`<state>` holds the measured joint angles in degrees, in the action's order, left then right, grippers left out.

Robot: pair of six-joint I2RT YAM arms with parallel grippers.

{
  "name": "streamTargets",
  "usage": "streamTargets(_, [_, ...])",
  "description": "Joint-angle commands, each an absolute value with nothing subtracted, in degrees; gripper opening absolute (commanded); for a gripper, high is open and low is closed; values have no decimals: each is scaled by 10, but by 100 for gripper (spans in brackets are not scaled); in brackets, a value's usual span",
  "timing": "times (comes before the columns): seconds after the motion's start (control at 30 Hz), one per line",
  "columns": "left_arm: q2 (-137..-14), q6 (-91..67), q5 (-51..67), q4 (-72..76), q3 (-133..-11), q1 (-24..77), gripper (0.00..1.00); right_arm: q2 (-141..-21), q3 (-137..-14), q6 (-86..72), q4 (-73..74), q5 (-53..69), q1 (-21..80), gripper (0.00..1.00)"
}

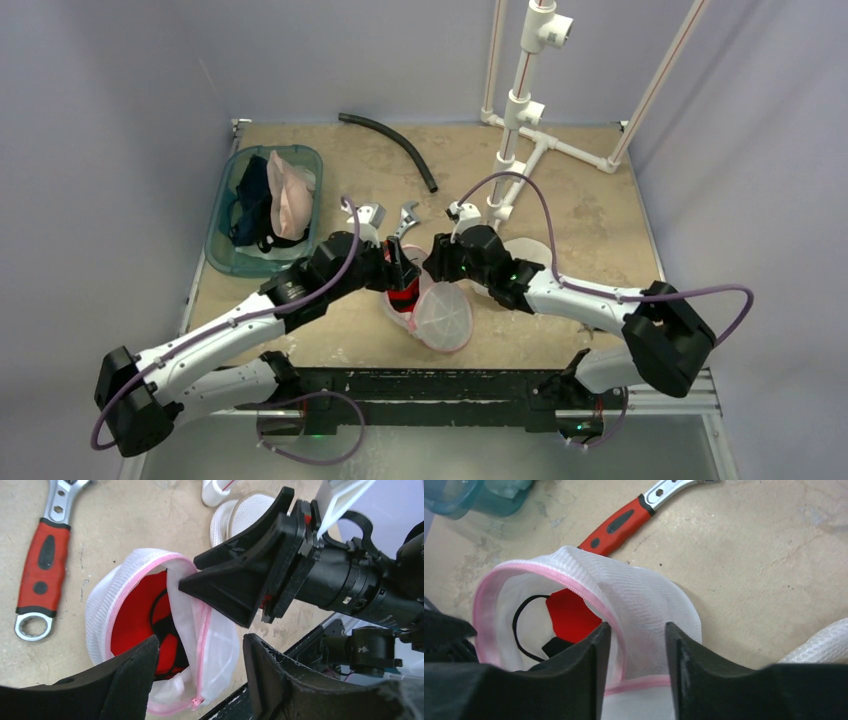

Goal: Unzip the laundry bag and remove the bra
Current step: Pick up the bra from the laundry bag.

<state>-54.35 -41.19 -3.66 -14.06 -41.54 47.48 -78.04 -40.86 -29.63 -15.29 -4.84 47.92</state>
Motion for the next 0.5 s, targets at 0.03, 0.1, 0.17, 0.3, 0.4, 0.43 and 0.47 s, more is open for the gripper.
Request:
streamTargets(0.03, [-580, -430, -55, -87, -401, 499, 58, -783, -417, -297, -153, -89, 481, 34])
streamTargets(0.1, [-591, -432, -67, -86, -399, 501, 55, -772, -410, -297, -147, -98, 480, 26])
streamTargets(0.17, [-606, -431, -83, -92, -399, 501, 53, -760, -403, -292, -144, -99, 481, 19])
streamTargets(0.3, [-649, -422, -109, -106, -403, 501, 49, -737, -394, -281, -139, -90, 481, 5])
streamTargets(0.4, [-680, -412, -129, -113, -407, 502, 49, -719, -383, -274, -143, -77, 482, 3])
streamTargets(0.43, [-692, -406, -138, -118, -410, 501, 49, -716, -379, -271, -145, -71, 482, 2])
streamTargets(0.47, [-703, -400, -146, -121, -414, 502, 50, -712, -374, -269, -148, -65, 482, 1])
